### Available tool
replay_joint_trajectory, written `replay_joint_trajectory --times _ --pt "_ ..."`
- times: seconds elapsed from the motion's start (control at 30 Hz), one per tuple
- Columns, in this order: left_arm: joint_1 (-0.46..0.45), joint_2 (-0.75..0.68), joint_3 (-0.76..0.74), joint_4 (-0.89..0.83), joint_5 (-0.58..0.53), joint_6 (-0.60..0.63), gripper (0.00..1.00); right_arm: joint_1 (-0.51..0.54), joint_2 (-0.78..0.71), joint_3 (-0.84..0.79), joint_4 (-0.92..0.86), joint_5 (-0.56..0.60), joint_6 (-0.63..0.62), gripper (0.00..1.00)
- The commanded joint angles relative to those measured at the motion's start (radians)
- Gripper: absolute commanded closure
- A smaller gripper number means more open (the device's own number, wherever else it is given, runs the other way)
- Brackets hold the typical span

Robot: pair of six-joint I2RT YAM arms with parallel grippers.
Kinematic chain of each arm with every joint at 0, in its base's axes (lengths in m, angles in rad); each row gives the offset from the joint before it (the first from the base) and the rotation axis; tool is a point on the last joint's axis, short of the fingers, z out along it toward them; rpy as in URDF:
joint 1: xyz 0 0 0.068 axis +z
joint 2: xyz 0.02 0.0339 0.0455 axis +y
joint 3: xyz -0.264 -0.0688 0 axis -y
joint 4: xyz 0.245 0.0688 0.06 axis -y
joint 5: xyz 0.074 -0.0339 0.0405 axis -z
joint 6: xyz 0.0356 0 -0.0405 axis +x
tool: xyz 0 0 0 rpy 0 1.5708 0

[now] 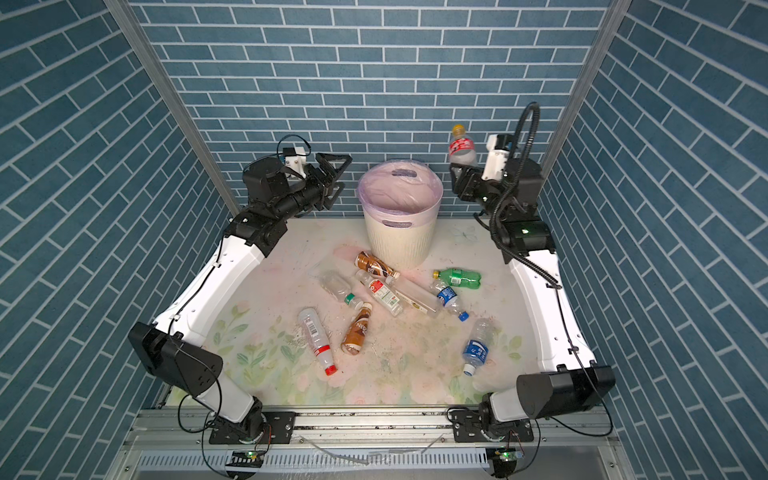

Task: Throw the plastic bottles in the bin
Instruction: 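Carry the red-label bottle over the bin with the right gripper and release it, then move the left gripper back over the bottles while the right gripper withdraws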

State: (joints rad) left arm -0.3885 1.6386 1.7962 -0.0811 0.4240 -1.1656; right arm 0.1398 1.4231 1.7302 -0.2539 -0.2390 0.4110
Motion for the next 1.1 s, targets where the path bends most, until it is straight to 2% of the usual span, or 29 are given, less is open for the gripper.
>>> replay_joint_trajectory --times 0.0,0.1,0.17,0.23,0.3,0.33,0.37,0.43,0.5,0.6,1.0,1.07 --pt "-0.009 0.032 0.028 -0.03 0.027 0.047 0.01 -0.075 -0.029 0.008 -0.005 0.017 -0.008 0.7" --pt "-0.009 0.037 0.022 -0.03 0.027 0.047 0.01 -0.091 -0.009 0.04 -0.005 0.021 -0.014 0.7" --pt "-0.009 0.036 0.016 -0.03 0.027 0.047 0.01 -0.088 0.028 0.043 0.009 -0.016 0.02 0.7" --pt "-0.009 0.035 0.008 -0.032 0.023 0.049 0.01 -0.06 0.086 0.043 0.017 -0.063 0.075 0.7" --pt "-0.009 0.033 0.005 -0.036 0.019 0.049 0.01 0.008 0.149 0.06 -0.017 -0.072 0.061 0.67" --pt "-0.01 0.033 0.005 -0.039 0.018 0.052 0.01 0.05 0.179 0.079 -0.043 -0.08 0.039 0.6" --pt "-0.01 0.034 0.005 -0.043 0.016 0.053 0.01 0.082 0.203 0.099 -0.064 -0.095 0.023 0.47" --pt "-0.009 0.036 0.008 -0.054 0.016 0.059 0.01 0.127 0.241 0.142 -0.096 -0.134 0.006 0.14" --pt "-0.009 0.038 0.009 -0.059 0.015 0.06 0.01 0.133 0.241 0.158 -0.097 -0.123 0.015 0.01" --pt "-0.009 0.039 0.004 -0.061 0.016 0.06 0.01 0.13 0.207 0.157 -0.093 -0.065 -0.006 0.01" --pt "-0.01 0.037 -0.02 -0.087 0.022 0.06 0.01 0.077 0.126 0.097 -0.095 -0.039 0.013 0.01" --pt "-0.01 0.029 -0.031 -0.102 0.014 0.094 0.01 0.069 0.117 0.084 -0.094 -0.039 0.018 0.01"
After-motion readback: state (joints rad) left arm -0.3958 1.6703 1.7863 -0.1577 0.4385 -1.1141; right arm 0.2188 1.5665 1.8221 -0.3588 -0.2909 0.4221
